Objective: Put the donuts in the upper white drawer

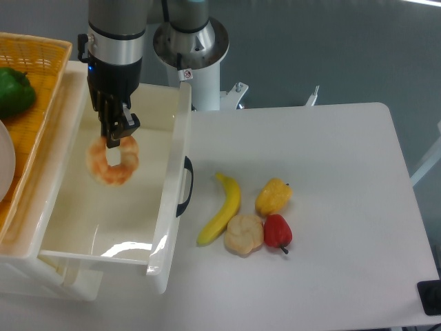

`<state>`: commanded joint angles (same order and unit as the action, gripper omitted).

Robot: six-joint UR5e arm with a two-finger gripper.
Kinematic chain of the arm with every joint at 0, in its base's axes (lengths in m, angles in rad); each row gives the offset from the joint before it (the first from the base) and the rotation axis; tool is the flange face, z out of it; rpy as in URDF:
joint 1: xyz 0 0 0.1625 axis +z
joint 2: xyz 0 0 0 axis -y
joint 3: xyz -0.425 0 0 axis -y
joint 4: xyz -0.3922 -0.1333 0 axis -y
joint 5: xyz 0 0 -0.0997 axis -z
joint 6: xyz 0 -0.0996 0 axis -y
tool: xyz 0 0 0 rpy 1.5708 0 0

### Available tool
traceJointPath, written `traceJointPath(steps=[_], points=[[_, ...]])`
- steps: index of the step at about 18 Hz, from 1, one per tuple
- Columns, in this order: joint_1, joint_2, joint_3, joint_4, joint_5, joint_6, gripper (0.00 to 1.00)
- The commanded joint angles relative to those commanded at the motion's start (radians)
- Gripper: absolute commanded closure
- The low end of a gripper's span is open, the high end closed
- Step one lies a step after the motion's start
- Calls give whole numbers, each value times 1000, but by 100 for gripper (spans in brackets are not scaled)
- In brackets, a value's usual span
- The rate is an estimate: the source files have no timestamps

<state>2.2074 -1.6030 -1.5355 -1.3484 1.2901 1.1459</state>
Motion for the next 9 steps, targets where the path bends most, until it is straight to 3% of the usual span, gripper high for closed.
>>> traceJointPath(steps=[5,9], points=[[12,-2,8,6,-9,-21,0],[122,0,9,6,-9,-38,0]])
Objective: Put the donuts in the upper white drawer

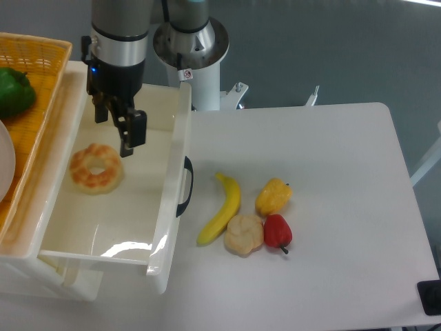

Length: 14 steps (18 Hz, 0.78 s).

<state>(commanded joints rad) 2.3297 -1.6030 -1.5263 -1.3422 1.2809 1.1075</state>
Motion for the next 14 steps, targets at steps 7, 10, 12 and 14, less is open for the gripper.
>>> traceJointPath(steps=[7,10,12,14], points=[[290,15,9,6,-144,3,0],[380,2,-3,43,-141,8,0],[425,-29,-5,49,-138,66,0],[470,-63,-8,48,-106,154,0]])
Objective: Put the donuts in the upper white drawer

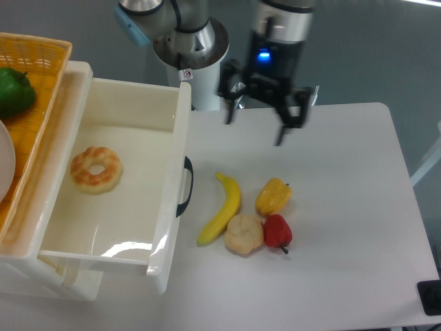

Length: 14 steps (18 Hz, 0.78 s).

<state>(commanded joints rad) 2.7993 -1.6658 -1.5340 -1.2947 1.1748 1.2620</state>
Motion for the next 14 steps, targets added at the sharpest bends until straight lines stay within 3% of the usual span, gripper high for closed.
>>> traceJointPath(steps=[6,9,12,14], points=[[-7,-150,8,5,296,194,0],[-47,-225,14,26,338,198,0],[-69,-288,17,107,338,181,0],[-75,-330,35,110,338,180,0]])
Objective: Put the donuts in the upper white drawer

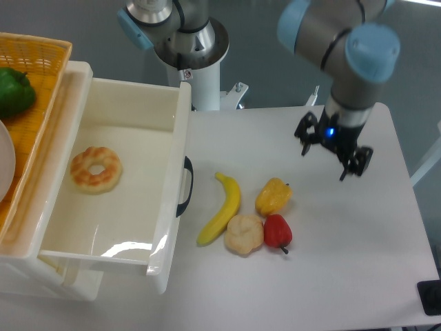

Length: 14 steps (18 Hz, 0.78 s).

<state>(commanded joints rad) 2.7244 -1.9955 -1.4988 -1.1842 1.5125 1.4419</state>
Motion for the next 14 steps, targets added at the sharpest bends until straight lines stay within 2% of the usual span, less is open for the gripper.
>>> traceJointPath(steps=[6,10,14], points=[[0,-68,29,5,-5,11,0],[0,-126,81,5,14,12,0],[-2,-177,126,6,97,54,0]])
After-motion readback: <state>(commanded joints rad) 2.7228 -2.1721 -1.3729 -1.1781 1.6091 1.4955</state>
